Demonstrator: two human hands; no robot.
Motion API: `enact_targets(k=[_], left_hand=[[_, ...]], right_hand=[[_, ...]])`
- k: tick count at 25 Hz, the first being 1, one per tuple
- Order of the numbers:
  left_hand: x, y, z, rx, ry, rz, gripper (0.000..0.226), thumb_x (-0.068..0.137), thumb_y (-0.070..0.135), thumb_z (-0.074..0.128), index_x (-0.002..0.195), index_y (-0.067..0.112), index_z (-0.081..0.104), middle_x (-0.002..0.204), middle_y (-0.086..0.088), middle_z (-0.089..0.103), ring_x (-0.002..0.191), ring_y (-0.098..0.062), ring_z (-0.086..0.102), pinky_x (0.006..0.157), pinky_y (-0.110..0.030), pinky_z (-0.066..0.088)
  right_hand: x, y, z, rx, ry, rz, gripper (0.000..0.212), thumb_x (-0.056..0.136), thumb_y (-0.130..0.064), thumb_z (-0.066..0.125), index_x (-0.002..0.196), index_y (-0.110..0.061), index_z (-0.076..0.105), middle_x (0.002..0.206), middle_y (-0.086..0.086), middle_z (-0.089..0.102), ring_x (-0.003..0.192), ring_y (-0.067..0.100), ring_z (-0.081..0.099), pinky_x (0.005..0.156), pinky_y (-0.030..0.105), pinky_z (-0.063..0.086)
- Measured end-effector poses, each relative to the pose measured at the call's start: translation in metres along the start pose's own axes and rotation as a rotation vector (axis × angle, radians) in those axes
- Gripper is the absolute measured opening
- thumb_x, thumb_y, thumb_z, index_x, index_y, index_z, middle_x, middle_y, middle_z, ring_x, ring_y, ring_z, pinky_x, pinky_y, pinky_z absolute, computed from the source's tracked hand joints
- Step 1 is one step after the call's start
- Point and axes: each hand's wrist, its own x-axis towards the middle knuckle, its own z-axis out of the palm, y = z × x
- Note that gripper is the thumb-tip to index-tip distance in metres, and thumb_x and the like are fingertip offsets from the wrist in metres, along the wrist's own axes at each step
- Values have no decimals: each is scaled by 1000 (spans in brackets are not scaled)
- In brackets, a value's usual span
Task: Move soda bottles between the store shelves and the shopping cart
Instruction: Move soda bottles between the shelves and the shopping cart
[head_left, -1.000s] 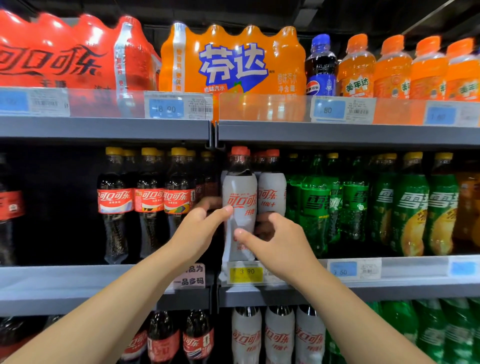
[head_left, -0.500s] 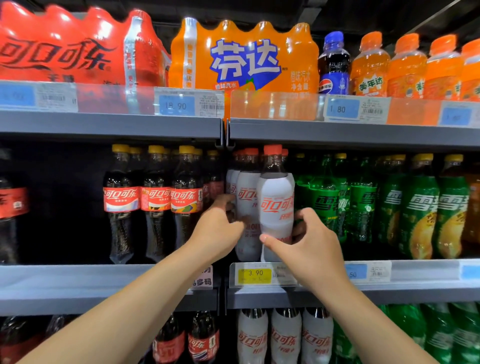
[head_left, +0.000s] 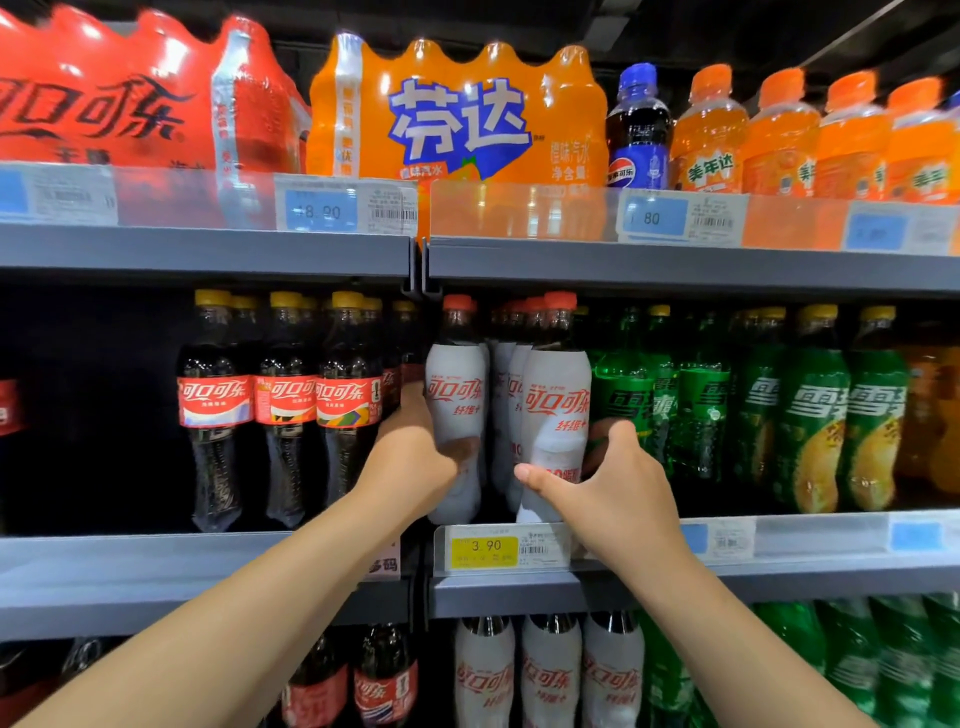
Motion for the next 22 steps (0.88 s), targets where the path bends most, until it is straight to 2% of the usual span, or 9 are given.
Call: enact_targets(k=[2,6,10,13,15,18,22], left_hand=[[1,-4,0,11,-7,-2,69,88,25,76,142,14,35,131,-10,60,115,-27,60,86,-27,42],[-1,-7,2,5,-18,-17,71,90,28,74,146,13,34,135,-11,59,121,-30,59,90,-28,43],[-5,-9,0,-21,48,26,75,87,23,77,148,14,33,131,-10,63,119,-29,61,97,-34,48],[-7,-11,1,4,22,1,75,86,23,77,145,14,32,124,-11,65,109,-30,64,87,-33,51],[-6,-12,1,34,10,-28,66,85,25,78,136,13,38,117,-13,66,99,-28,65,78,-31,49],[-6,-13,2,53,18,-23,56,85,26,79,126,14,43,112,-13,66,93,-28,65,74,-32,49],[-10,-14,3,92,21,-6,51,88,25,75,127,13,44,113,-12,67,97,-30,67,77,-33,52]], right_hand=[[0,1,0,0,2,1,71,56,-75,80,96,-30,43,90,-10,64,81,17,64,62,34,51],[1,0,2,12,-45,25,76,55,-78,79,96,-24,44,95,-5,64,86,21,64,72,42,57],[-1,7,-5,8,-145,-11,80,59,-87,63,106,-24,48,102,-6,64,92,19,63,71,37,53],[1,16,-11,134,-201,-55,57,72,-66,74,113,-33,53,101,-18,68,91,4,67,71,26,54],[4,19,-13,148,-227,-73,52,75,-56,82,114,-36,54,97,-20,69,87,-4,65,67,19,51],[8,22,-13,165,-236,-77,55,73,-55,84,113,-33,54,98,-17,70,88,0,66,69,24,54],[7,27,-12,172,-226,-97,56,72,-59,83,113,-34,52,97,-17,68,88,2,65,70,28,55]])
